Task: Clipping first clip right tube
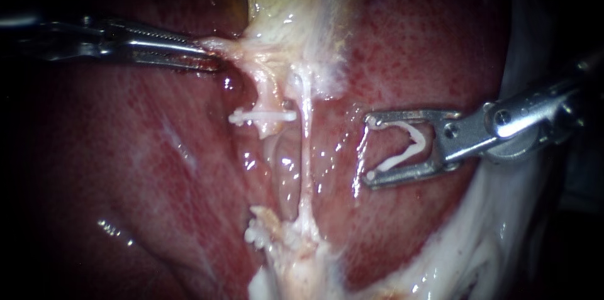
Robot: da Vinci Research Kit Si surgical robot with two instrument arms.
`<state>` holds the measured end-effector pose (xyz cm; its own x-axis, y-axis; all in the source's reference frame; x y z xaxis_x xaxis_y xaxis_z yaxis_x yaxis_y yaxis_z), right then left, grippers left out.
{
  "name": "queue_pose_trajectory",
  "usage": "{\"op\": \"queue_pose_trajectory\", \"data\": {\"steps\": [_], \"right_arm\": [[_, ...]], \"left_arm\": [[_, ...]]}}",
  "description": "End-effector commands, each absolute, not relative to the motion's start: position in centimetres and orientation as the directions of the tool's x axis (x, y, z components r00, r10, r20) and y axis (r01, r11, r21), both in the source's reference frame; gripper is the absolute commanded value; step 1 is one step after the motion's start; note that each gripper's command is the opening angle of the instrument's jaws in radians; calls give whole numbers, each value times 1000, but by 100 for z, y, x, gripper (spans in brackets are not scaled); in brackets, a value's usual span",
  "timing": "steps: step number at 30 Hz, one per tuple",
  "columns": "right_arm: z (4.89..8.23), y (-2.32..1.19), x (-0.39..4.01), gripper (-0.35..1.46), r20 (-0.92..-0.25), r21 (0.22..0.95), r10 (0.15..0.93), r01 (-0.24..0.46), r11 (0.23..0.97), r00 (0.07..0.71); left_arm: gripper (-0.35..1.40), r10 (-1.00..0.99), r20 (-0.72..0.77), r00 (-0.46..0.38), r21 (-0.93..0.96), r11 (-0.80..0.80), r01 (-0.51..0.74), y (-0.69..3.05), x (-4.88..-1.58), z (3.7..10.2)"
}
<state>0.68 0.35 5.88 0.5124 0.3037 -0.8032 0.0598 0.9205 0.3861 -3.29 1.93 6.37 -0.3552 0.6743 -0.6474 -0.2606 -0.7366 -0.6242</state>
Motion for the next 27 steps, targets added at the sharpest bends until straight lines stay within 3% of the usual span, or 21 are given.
{"op": "queue_pose_trajectory", "data": {"steps": [1,10,16,27], "right_arm": [[588,35,68,50,-803,386,304,60,920,512],[586,34,70,50,-804,389,304,65,919,511],[588,29,85,50,-815,403,309,94,911,490],[628,-8,139,49,-782,509,416,90,856,464]], "left_arm": [[-35,675,-646,-355,-626,-736,-259,195,-327,632],[-35,686,-644,-339,-629,-727,-275,211,-296,584],[-35,685,-645,-339,-626,-728,-279,209,-297,586],[-35,685,-645,-339,-626,-728,-280,209,-298,586]]}}
